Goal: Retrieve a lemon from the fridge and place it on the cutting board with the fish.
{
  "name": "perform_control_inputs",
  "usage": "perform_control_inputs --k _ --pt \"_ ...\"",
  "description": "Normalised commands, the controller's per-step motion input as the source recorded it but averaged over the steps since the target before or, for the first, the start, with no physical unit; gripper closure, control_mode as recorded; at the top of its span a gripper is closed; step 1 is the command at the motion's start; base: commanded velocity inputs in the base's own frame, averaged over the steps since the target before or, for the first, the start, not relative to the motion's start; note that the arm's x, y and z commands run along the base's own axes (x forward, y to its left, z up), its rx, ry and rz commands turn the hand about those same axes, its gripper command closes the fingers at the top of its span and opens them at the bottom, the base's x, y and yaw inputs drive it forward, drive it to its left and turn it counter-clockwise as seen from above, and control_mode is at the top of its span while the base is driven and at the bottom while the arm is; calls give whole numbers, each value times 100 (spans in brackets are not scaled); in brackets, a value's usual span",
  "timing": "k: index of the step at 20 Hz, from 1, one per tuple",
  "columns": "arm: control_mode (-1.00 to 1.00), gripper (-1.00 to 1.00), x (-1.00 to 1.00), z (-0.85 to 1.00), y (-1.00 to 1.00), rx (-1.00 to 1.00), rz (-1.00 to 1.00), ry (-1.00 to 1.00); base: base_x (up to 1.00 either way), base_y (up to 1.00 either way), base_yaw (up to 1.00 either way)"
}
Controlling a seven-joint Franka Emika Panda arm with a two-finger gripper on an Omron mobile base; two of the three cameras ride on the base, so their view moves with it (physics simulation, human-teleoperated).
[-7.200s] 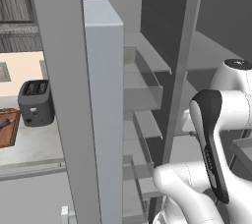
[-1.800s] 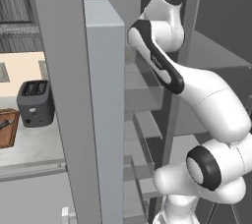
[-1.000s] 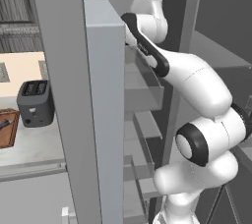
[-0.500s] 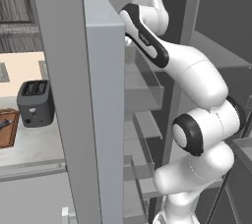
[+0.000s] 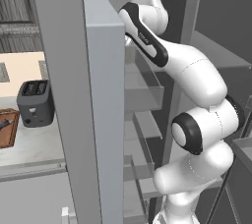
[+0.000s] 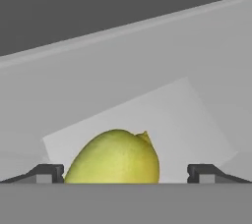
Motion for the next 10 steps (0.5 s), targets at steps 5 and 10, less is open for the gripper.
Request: perform_control_inputs --k 5,10 --pt "-100 -100 -16 -26 0 0 -8 5 0 0 0" --pt "-100 -100 -8 -32 0 0 -6 2 0 0 0"
